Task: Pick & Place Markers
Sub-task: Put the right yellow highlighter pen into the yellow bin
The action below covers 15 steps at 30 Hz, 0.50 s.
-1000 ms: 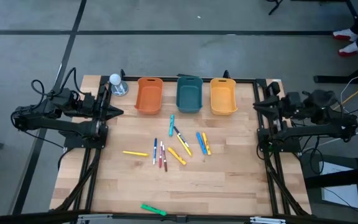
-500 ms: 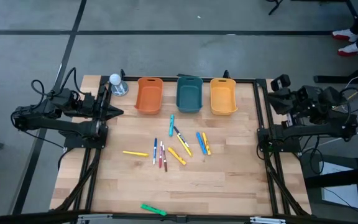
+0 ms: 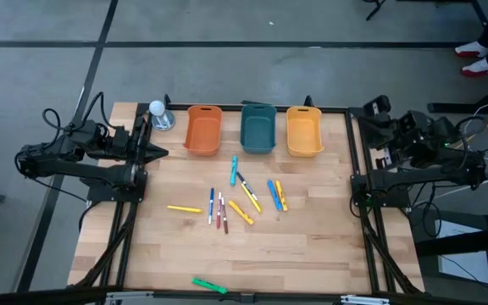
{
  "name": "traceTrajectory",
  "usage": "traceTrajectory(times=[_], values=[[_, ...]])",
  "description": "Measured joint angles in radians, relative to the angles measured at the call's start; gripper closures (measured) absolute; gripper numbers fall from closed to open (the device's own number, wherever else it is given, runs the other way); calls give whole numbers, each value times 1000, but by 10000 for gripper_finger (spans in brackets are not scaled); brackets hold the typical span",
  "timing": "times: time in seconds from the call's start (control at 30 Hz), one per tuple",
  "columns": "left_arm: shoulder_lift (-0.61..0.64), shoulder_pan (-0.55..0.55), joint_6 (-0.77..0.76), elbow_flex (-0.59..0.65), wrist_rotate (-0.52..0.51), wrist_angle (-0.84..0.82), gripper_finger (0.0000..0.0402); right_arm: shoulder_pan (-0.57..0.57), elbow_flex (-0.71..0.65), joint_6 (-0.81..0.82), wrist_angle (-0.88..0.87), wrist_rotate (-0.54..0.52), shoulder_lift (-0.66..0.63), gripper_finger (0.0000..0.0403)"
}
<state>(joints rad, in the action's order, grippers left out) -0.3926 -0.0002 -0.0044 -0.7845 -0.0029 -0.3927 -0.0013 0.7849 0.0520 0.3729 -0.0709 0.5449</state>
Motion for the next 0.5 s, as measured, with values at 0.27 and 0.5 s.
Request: traceTrajectory(times=[0.27, 0.5], values=[[0, 0, 0, 0, 0, 0, 391, 0, 1, 0, 162, -95, 3, 352], [0, 0, 0, 0, 0, 0, 391, 0, 120, 0, 143, -105, 35, 352]])
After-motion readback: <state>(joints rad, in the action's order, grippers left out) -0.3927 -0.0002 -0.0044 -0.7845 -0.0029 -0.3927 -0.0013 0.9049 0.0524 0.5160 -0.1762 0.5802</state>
